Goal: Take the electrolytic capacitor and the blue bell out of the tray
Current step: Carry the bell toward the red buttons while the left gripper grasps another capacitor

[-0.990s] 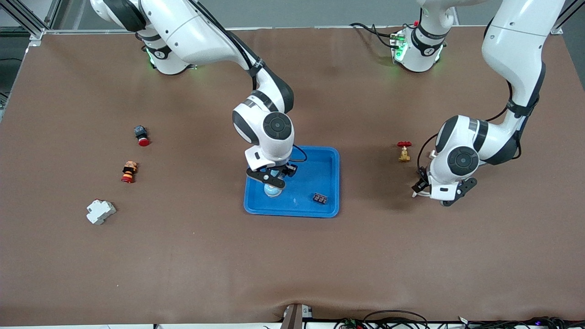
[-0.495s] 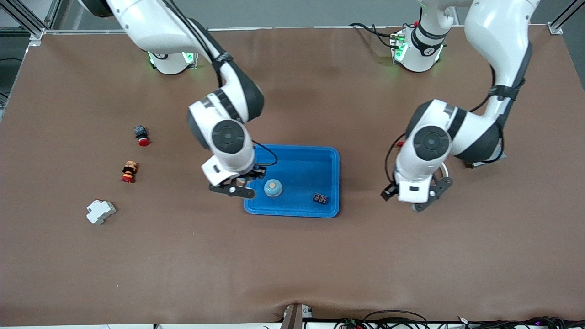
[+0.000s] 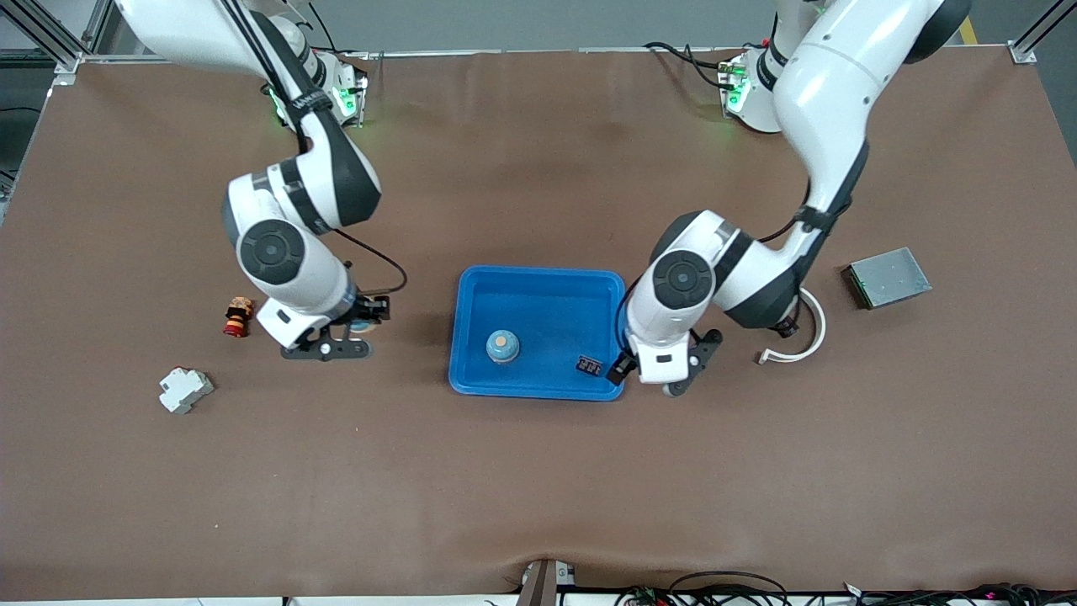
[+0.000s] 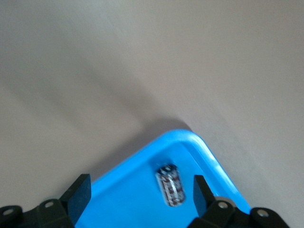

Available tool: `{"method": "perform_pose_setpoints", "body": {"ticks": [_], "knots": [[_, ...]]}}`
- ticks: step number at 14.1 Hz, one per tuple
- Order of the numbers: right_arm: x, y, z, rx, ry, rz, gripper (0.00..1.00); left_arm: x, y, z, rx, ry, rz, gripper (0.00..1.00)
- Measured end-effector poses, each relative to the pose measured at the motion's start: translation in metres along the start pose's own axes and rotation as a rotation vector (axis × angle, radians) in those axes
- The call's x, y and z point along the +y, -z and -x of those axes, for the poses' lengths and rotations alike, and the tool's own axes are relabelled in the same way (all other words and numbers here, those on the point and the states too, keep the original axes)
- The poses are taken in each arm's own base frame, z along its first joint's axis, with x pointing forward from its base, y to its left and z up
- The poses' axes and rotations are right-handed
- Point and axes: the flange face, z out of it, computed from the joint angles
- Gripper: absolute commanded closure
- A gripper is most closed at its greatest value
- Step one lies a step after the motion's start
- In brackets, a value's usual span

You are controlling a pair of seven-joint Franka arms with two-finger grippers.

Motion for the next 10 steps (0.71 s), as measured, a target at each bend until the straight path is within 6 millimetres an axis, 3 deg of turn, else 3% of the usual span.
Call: {"method": "perform_pose_setpoints", "body": {"ticks": [2, 5, 7, 9, 10], "knots": [[0.032, -0.016, 0.012, 0.022, 0.045, -0.011, 1.0, 0.006, -0.022, 0.016, -0.004, 0.055, 0.033, 0.16], [0.077, -0.06, 0.033, 0.069, 0.105, -0.028, 1.0, 0.008, -0.053, 0.031, 0.03, 0.08, 0.037, 0.23], [0.109, -0.085, 0.044, 0.075, 0.141, -0.032, 1.0, 0.01, -0.063, 0.039, 0.04, 0.098, 0.034, 0.25], [0.137, -0.096, 0.048, 0.079, 0.17, -0.034, 1.0, 0.012, -0.069, 0.043, 0.038, 0.106, 0.033, 0.4], [0.147, -0.099, 0.049, 0.079, 0.18, -0.035, 1.0, 0.012, -0.071, 0.043, 0.037, 0.11, 0.031, 0.43]]}}
